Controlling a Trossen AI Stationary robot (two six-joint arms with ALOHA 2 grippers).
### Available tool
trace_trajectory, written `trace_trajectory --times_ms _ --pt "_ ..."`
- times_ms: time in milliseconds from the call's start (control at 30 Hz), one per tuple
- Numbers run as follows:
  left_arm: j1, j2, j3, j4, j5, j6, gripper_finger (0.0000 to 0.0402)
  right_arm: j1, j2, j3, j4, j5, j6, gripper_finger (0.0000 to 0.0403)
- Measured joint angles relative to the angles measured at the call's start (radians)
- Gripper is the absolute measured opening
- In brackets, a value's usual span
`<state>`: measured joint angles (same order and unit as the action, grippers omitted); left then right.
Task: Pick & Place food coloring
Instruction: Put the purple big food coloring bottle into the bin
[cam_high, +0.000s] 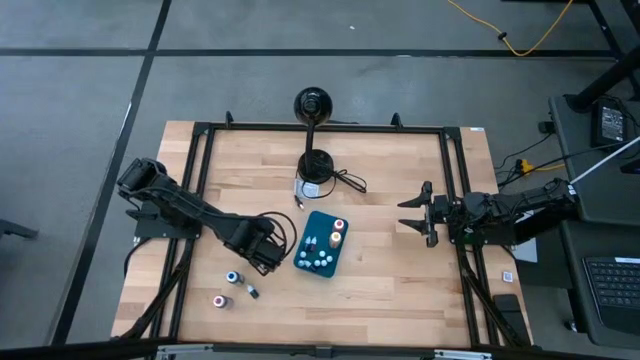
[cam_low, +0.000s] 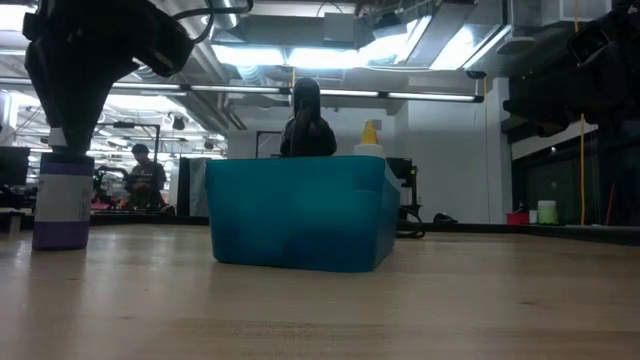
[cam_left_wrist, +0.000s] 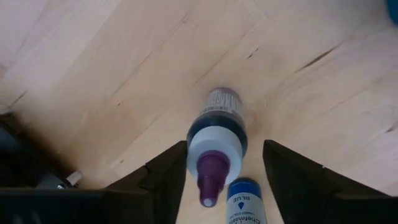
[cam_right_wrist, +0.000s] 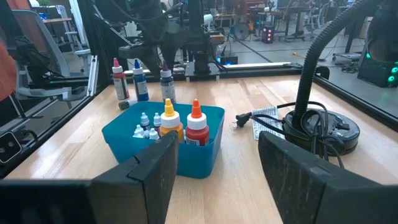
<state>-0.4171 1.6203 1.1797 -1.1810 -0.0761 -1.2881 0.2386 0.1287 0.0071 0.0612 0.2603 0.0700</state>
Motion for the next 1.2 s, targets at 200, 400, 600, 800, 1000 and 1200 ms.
trace_trajectory --times_ms 200,400,600,800,1000,1200 --pt "0.0 0.0 0.0 -0.001 0.009 0.0 0.0154 0.0 0.0 0.0 0.0 0.0 0.0 0.0223" --pt "0.0 -0.001 0.0 -0.001 0.043 0.011 0.0121 0.0 0.0 0.0 0.0 0.0 0.0 0.0223" --pt "0.027 -0.004 0.043 -0.043 0.059 0.032 0.012 0.0 0.0 0.0 0.0 0.0 0.0 0.0223" --pt "0.105 0.002 0.183 -0.21 0.019 0.147 0.0117 0.0 0.0 0.0 0.0 0.0 0.0 0.0223" --pt "0.201 0.061 0.364 -0.292 -0.02 0.307 0.012 0.0 0.0 0.0 0.0 0.0 0.0 0.0223" --pt "0.28 0.181 0.567 -0.32 -0.035 0.485 0.0116 0.0 0.0 0.0 0.0 0.0 0.0 0.0223"
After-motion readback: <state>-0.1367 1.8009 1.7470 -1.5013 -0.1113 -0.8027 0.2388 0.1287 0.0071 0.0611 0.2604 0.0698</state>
